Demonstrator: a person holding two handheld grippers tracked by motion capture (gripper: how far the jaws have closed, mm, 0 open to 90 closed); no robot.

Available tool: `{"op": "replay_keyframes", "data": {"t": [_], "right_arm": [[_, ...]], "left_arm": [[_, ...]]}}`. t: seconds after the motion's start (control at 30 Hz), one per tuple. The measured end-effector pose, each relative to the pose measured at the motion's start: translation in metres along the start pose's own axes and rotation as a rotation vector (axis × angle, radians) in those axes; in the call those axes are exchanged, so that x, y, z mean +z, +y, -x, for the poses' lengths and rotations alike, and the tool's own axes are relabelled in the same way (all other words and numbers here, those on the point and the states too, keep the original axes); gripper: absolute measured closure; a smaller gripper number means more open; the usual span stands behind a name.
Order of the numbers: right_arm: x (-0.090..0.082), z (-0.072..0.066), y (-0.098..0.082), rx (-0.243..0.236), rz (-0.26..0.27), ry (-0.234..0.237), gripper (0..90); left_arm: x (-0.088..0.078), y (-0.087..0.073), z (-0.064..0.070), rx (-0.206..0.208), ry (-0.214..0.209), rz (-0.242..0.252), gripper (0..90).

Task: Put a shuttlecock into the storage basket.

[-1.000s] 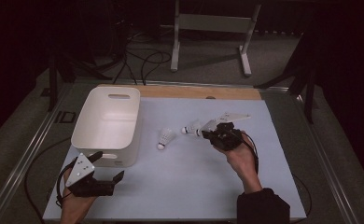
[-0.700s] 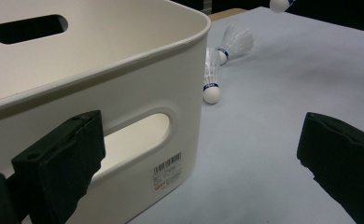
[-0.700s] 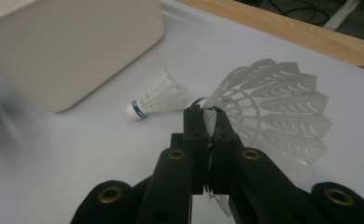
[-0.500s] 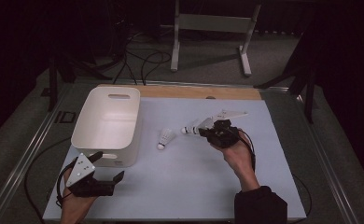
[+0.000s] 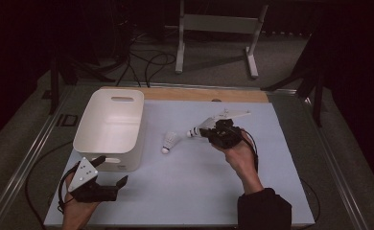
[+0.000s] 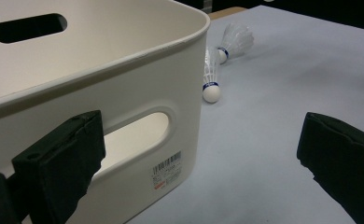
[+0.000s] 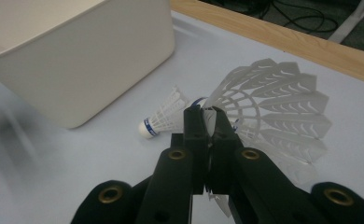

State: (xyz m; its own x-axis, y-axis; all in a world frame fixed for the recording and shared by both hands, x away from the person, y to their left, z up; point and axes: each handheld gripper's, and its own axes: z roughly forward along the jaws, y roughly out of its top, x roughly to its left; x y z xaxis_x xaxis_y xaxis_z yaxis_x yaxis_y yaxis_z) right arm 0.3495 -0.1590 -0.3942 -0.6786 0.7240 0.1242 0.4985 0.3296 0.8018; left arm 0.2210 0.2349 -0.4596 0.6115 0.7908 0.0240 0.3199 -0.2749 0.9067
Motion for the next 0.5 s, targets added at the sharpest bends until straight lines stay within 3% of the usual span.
{"op": "replay_keyframes", "data": {"t": [0.5], "right_arm": [[0.0053, -0.0018, 0.0087, 0.012, 0.02, 0.019, 88.9]], "left_arm": [[0.0001, 0.0, 0.0002, 0.001, 0.001, -0.001, 1.6]]}}
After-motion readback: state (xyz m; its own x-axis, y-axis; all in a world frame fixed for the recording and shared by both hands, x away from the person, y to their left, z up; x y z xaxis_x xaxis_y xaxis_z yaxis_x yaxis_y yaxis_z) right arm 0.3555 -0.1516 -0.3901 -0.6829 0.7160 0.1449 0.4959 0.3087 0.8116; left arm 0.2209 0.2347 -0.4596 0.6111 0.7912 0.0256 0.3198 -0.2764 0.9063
